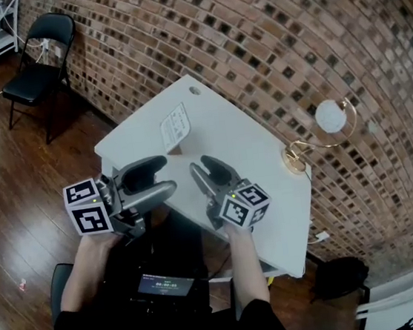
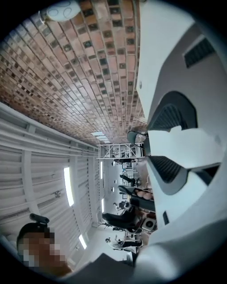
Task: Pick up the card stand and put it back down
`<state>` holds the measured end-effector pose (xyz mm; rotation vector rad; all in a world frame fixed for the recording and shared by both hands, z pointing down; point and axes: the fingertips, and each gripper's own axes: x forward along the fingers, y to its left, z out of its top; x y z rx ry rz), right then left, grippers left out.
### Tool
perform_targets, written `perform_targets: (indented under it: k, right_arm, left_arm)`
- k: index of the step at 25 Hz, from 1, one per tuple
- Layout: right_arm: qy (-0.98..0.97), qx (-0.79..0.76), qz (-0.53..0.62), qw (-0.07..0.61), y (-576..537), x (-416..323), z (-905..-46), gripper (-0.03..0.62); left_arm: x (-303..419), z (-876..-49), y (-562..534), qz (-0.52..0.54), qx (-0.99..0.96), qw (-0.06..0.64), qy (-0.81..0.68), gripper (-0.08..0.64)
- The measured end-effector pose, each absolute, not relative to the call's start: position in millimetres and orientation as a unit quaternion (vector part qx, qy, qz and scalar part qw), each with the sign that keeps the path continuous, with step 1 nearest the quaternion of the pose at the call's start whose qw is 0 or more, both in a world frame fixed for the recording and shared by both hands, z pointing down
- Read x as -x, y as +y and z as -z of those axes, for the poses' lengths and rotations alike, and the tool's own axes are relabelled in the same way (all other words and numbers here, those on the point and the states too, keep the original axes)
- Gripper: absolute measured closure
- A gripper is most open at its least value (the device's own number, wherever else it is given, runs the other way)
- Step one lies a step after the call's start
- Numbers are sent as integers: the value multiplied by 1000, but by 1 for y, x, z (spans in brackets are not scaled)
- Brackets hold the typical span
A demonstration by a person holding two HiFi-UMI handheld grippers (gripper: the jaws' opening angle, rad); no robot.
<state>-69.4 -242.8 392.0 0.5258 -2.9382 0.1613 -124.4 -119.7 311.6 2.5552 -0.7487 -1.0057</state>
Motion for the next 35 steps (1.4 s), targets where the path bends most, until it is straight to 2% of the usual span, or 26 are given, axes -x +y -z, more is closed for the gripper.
perform_targets:
  k: [7,19,21,25,31,35]
  right_arm:
    - [-963,-212,-108,126,-286,99,-426,334]
    - [-951,-228,-135,162,-338,160,-449,339]
    - [-952,-219,-132,172,-342,163,-450,364]
    - [-954,-205,-139,168,-343,159,-448,488]
    - [-958,-187,-154,152,-342,149,-442,561]
    - [-965,-164,-159,131,-339,142,-432,563]
  left_arm:
    - [141,-317,-112,360,-879,148,-276,259]
    - [149,-332,-134,369,-872,168,-275,259]
    - [150,-332,-138,371,-871,169,-275,259]
    - [153,-335,-142,369,-871,170,-277,259]
    - [150,-338,-153,365,-870,179,-278,259]
    - [145,-338,-155,360,-874,182,-273,259]
